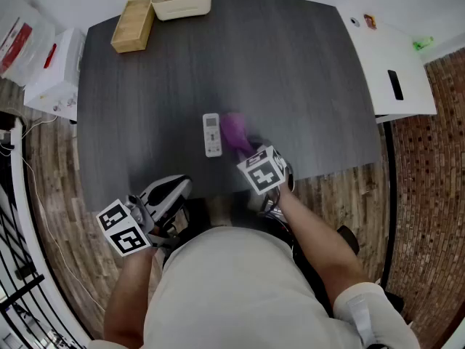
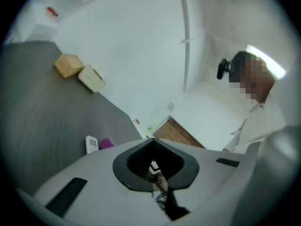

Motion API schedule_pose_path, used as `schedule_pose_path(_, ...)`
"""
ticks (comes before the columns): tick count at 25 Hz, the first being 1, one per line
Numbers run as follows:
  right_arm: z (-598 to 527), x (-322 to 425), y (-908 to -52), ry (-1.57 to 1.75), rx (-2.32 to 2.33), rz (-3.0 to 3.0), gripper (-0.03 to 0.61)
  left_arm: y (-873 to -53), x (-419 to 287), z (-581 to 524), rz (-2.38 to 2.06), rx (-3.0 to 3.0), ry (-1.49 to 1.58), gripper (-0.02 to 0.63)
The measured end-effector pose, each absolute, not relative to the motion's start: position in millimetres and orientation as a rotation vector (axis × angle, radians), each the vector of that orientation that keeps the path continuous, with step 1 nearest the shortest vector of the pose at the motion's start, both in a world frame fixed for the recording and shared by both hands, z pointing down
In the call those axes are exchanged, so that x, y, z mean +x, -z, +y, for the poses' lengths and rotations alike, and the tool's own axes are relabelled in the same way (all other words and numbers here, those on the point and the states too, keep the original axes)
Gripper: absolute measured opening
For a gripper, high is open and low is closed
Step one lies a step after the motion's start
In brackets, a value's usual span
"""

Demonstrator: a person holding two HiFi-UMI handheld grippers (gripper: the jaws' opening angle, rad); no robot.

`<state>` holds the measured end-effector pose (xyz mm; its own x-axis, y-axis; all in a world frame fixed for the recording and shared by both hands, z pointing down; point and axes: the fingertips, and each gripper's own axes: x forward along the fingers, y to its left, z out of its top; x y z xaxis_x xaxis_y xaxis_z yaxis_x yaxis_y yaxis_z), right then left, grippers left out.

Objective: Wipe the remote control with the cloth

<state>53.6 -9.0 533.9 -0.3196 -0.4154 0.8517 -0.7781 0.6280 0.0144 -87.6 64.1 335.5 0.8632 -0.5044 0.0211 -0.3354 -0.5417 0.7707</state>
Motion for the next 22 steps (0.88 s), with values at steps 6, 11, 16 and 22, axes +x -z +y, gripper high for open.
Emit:
schedule_pose_path(6,81,32,-406,-0.341,0.360,-2.050,0.095,-302,-40,55,-0.533,2.956,-0.469,0.218)
schedule_pose_path(11,120,-1,-349,-0.454,0.114,-2.222,0.095,-319,-3,89,-0.114,3.049,-0.614,0.279)
schedule_pose_path(16,122,5,-318,-0.323,0.033,-2.337,0.095,-322,3,123,0.116,2.930,-0.555,0.278)
schedule_pose_path(22,95,-1,-313,-0.464,0.253,-2.485,0.097,-324,-8,106,-0.169,2.694,-0.279,0.078)
